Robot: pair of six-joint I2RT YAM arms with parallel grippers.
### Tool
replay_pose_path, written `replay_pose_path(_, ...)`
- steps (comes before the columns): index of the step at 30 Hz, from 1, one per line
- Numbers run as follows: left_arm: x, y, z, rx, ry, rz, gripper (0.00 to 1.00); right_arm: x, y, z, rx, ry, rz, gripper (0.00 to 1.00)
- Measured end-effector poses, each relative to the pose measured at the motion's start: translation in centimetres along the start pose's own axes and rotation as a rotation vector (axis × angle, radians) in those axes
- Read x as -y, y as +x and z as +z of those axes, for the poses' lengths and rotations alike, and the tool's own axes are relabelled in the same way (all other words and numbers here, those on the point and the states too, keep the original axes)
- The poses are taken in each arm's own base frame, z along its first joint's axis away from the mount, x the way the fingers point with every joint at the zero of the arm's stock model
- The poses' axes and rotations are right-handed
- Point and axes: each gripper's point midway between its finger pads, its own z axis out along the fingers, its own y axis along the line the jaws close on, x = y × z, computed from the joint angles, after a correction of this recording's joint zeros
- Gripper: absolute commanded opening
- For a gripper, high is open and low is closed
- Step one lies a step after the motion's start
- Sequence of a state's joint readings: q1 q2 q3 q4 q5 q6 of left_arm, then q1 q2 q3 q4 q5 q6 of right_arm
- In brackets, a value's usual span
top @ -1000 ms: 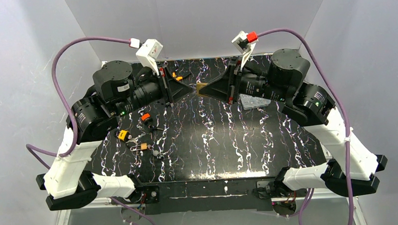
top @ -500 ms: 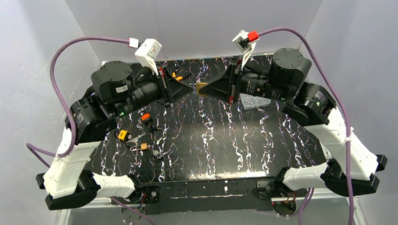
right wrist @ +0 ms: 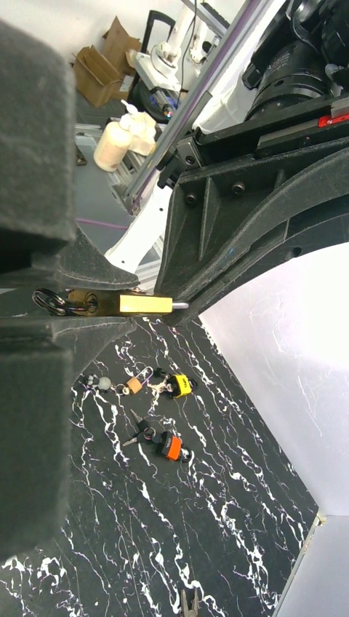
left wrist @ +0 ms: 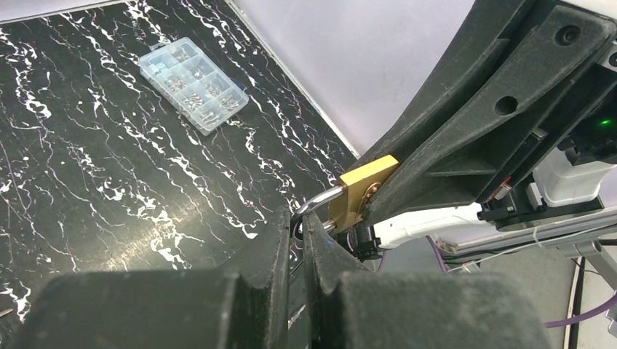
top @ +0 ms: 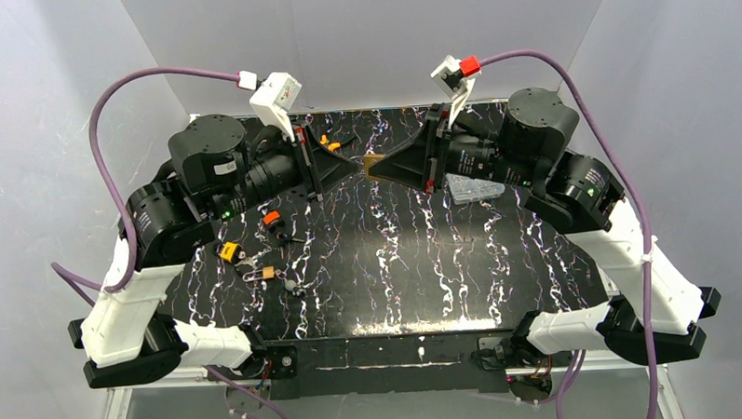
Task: Lock with the key
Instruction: Lock the lock.
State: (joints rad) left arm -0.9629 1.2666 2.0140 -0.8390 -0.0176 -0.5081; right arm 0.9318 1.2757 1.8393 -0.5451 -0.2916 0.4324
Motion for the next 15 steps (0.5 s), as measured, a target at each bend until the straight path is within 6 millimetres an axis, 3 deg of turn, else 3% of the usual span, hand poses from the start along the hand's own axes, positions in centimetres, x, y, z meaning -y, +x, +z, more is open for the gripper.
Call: replay_pose_path(15, 0.14, -0.37, 0.05, 0.019, -0.004, -0.006, 0.00, -0.21, -0.27, 0.29, 0.014, -0.017, 0.002, 0.01)
